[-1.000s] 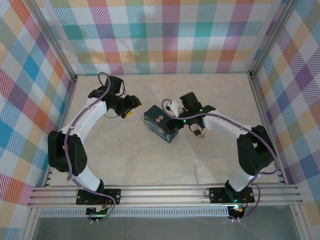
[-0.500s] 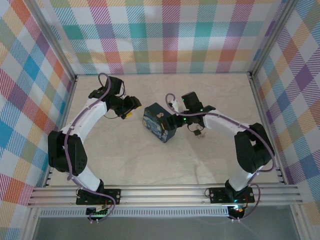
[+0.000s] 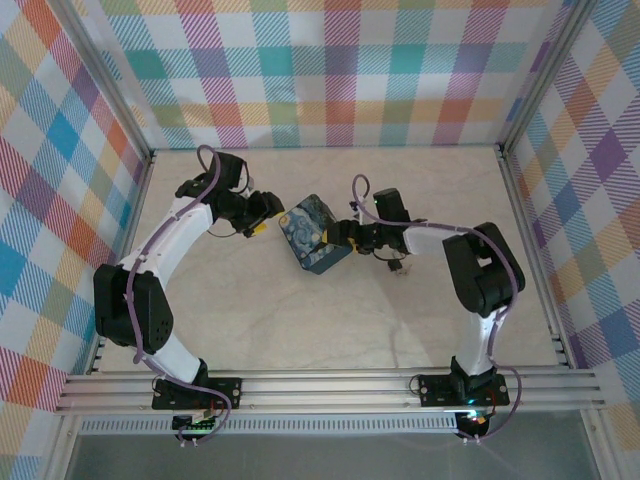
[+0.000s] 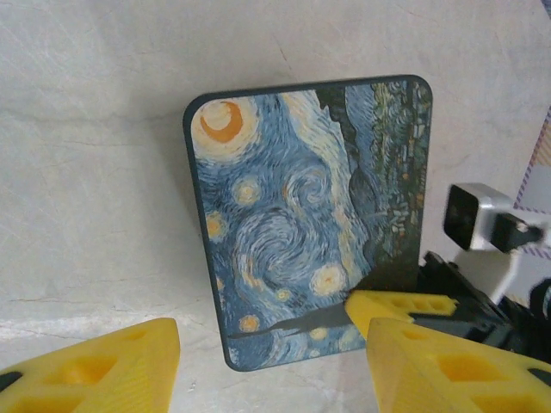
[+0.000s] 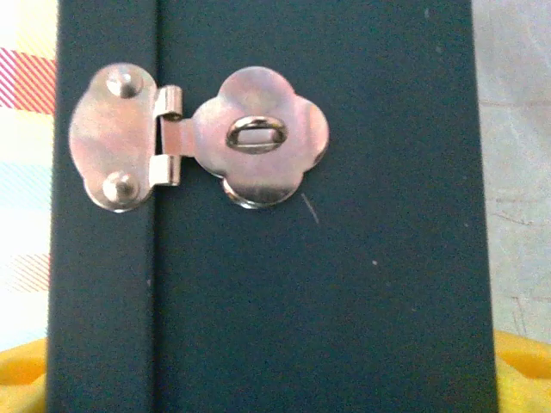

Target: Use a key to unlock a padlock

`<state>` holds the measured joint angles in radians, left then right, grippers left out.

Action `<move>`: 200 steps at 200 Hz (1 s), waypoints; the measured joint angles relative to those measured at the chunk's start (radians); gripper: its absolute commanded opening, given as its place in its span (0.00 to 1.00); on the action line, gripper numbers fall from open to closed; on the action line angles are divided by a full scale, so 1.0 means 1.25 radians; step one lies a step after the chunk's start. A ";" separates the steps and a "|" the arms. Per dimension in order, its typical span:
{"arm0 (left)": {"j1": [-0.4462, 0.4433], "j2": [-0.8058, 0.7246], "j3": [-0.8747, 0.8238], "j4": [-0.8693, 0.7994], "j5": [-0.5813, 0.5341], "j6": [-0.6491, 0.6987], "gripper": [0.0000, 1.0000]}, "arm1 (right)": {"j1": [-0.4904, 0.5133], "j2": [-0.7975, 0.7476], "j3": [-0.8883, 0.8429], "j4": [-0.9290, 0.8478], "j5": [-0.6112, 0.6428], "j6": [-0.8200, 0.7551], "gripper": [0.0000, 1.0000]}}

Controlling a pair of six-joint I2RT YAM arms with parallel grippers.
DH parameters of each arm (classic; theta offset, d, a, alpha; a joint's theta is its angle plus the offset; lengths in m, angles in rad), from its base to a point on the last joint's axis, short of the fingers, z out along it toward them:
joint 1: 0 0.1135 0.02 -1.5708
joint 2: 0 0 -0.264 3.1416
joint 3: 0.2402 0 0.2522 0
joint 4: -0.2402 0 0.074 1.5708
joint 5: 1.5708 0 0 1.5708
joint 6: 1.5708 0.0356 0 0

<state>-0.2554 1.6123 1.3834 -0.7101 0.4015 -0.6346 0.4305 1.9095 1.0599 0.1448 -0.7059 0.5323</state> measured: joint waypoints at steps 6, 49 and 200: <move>-0.002 0.000 0.000 0.000 0.001 0.001 0.59 | -0.002 0.005 0.000 0.009 -0.003 0.003 0.86; -0.010 0.000 0.002 -0.008 -0.002 0.021 0.60 | -0.003 0.011 0.020 -0.020 0.035 -0.030 1.00; 0.026 -0.170 -0.398 0.425 -0.342 0.483 0.72 | -0.163 -0.471 -0.185 -0.171 0.548 -0.331 1.00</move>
<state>-0.2234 1.3994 0.8860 -0.1783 -0.0265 -0.0303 0.2264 1.3209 0.8284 -0.0689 -0.0204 0.1181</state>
